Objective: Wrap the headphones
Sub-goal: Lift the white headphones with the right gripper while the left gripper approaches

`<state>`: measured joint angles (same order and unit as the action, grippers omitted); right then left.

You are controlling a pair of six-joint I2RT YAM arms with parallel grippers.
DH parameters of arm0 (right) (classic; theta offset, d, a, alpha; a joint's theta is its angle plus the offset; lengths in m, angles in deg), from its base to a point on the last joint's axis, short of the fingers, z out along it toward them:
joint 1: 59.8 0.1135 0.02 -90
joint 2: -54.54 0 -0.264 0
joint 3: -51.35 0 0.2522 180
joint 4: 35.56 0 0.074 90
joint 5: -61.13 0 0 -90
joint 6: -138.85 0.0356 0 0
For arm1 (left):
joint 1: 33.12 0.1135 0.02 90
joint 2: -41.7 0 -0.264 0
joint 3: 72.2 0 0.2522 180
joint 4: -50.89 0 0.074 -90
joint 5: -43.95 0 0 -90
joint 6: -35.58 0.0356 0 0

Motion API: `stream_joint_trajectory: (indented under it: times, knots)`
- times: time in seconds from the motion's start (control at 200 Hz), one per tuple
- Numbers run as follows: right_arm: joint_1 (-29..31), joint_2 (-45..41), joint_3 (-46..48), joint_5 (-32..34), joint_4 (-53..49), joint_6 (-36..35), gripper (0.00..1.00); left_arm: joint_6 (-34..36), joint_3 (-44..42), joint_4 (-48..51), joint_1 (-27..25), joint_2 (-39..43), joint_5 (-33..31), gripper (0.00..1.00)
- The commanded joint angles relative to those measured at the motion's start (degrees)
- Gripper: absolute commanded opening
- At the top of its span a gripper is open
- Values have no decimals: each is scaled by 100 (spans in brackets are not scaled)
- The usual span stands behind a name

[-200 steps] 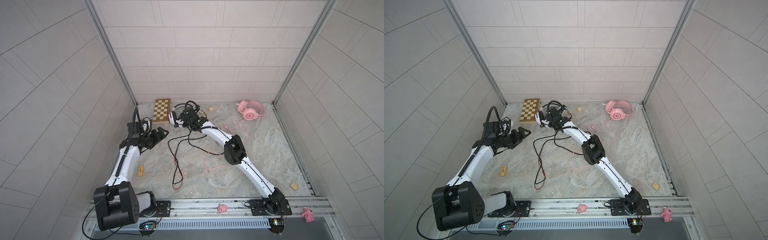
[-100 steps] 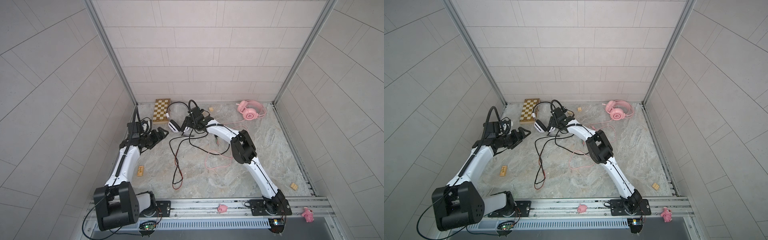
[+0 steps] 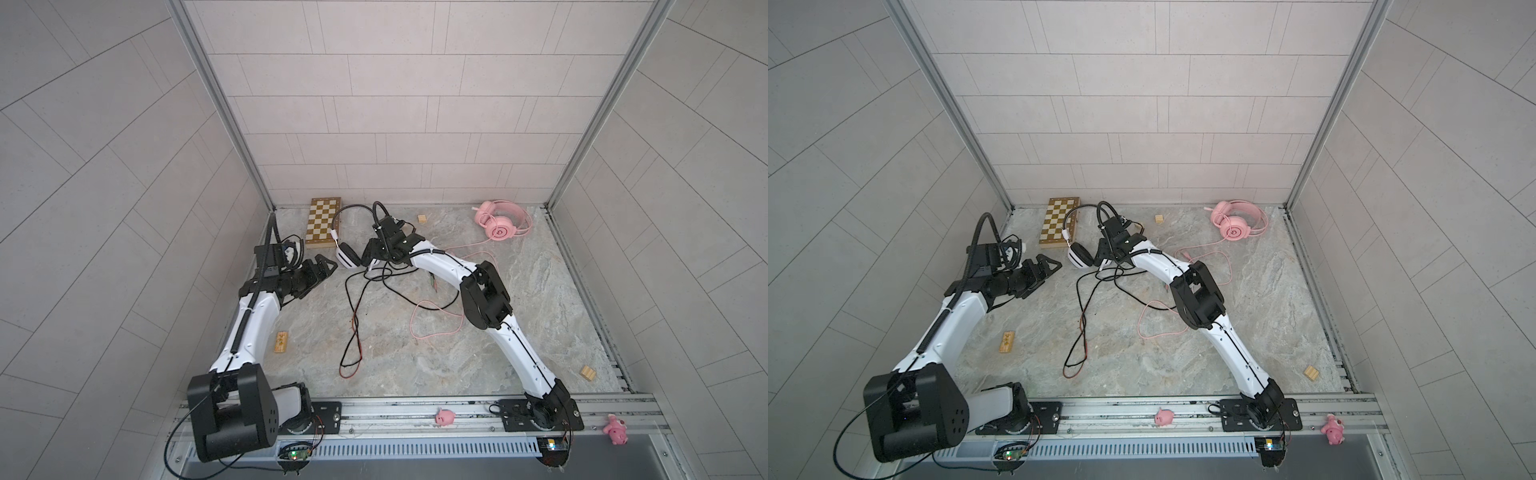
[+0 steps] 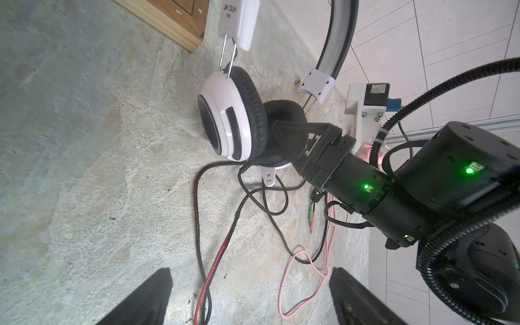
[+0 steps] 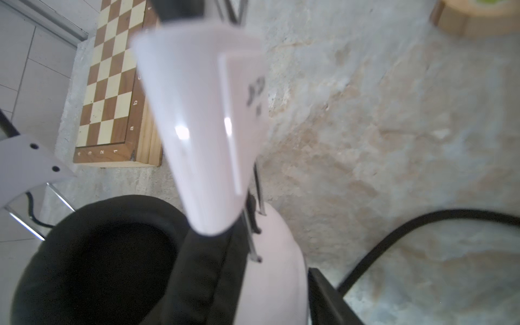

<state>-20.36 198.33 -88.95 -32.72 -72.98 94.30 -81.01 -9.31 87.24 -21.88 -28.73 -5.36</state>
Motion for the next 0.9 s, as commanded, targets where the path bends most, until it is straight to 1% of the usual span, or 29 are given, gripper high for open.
stream_joint_trajectory:
  times: [0.0, 0.045, 0.075, 0.1, 0.2, 0.235, 0.255, 0.455, 0.61, 0.716, 0.791, 0.866, 0.896]
  knots:
    - [52, 179, 24, 61, -398, -148, 47, 13, -76, 0, 29, 4, -41, 94]
    - [51, 115, 73, 94, -402, -180, 45, 13, -76, 10, 32, 6, -42, 94]
    - [47, 63, 129, 120, -388, -236, 40, 22, -76, 9, 27, 5, -49, 94]
    - [51, 4, 171, 144, -385, -283, 38, 22, -66, 4, 30, 11, -48, 94]
    - [46, -312, 385, 268, -367, -489, 37, 3, -67, -67, 31, 29, 81, 94]
    - [46, -443, 442, 312, -362, -631, 30, -2, -65, -139, 31, 44, 217, 94]
    - [46, -532, 481, 338, -377, -717, 29, -12, -76, -174, 25, 61, 272, 94]
    - [55, -1579, 1021, 891, -412, -1516, 28, -118, -170, -471, 27, 242, 403, 94]
    - [65, -2336, 1537, 1096, -501, -2219, 28, -149, -231, -589, 34, 360, 423, 93]
    - [89, -2651, 1601, 1234, -1007, -2851, 28, -161, -238, -641, 27, 369, 466, 90]
    - [208, -2860, 1731, 1575, -1314, -3345, 29, -159, -243, -667, 27, 394, 506, 89]
    - [356, -3087, 2092, 1827, -1400, -3928, 29, -153, -268, -726, 11, 488, 568, 87]
    - [415, -3167, 2249, 1983, -1419, -4059, 29, -163, -279, -763, 4, 532, 595, 87]
